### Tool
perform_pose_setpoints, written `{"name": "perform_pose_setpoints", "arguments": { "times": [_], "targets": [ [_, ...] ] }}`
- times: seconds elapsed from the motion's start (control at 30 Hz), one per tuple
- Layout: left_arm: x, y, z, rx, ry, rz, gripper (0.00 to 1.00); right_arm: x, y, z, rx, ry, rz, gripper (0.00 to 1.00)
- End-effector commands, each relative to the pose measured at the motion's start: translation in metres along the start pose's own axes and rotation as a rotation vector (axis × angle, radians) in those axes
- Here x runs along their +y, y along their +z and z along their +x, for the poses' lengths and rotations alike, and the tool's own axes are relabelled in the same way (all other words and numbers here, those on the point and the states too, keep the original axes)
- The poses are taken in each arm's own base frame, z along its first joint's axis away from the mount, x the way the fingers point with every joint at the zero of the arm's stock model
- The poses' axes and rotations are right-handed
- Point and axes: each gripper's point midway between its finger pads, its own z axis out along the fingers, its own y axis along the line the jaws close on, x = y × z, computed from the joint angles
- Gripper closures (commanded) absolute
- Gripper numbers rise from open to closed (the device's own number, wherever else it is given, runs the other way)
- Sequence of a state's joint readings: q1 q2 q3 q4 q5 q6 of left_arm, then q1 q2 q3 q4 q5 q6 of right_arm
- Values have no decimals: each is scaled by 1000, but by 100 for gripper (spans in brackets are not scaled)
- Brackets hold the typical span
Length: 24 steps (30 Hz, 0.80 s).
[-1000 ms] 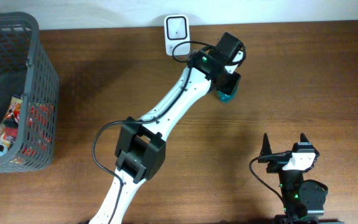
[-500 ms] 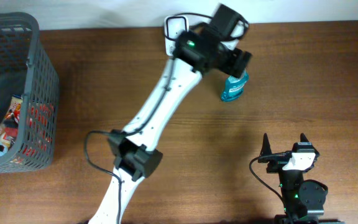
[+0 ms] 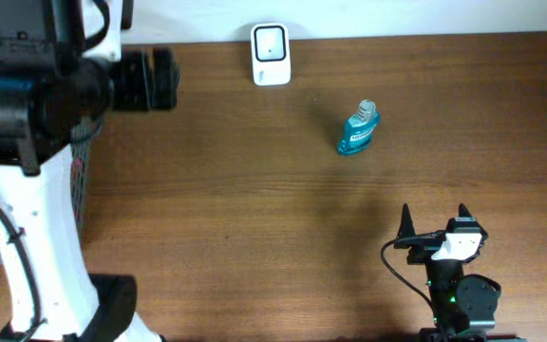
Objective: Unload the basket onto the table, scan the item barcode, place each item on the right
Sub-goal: 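Lift the Listerine bottle out and place it near the scanner, then grasp a small red snack pack in the basket and place it on table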
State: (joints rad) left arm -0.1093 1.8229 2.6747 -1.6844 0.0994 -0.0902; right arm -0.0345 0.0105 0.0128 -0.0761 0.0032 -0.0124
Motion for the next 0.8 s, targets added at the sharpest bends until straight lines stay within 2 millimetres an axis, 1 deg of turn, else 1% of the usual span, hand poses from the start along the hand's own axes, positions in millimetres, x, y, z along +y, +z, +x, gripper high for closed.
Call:
{"name": "perform_pose_setpoints", "arguments": {
  "times": [0.0,0.03,0.07,0.1,0.13,0.17,0.2,0.27,0.3,0.33,0.37,0.4,0.47,0.5,0.53,0.57,0.6,0.7,0.77],
  "targets": [
    [62,9,44,156,-65,-215,1,1,0,3,5,-7,0,1],
    [86,8,51,174,-124,-256,1,1,0,3,5,-7,0,2],
    [123,0,52,149,-254,-325,1,1,0,3,5,-7,0,2],
    [155,-10,51,109,-357,-379,1,1,0,3,5,-7,0,1],
    [193,-24,54,64,-478,-448,1,1,0,3,5,-7,0,2],
    [219,-34,58,32,-555,-497,1,1,0,3,5,-7,0,1],
    [251,-48,63,-18,-657,-559,1,1,0,3,5,-7,0,1],
    [286,-59,67,-69,-735,-620,1,1,0,3,5,-7,0,1],
    [306,-56,75,-55,-771,-644,1,1,0,3,5,-7,0,2],
    [320,-42,87,3,-804,-647,1,1,0,3,5,-7,0,2],
    [325,-29,96,58,-821,-639,1,1,0,3,5,-7,0,1],
    [332,-9,110,141,-844,-626,1,1,0,3,5,-7,0,2],
    [343,23,132,268,-876,-604,1,1,0,3,5,-7,0,2],
    [348,41,145,348,-870,-584,1,1,0,3,5,-7,0,2],
    [352,59,156,424,-814,-548,1,1,0,3,5,-7,0,1],
    [354,72,163,464,-797,-513,1,1,0,3,5,-7,0,2],
    [351,90,168,501,-779,-444,1,1,0,3,5,-7,0,1],
    [361,110,194,591,-767,-474,1,1,0,3,5,-7,0,1],
    [363,136,216,631,-745,-451,1,1,0,3,5,-7,0,2]
  ]
}}
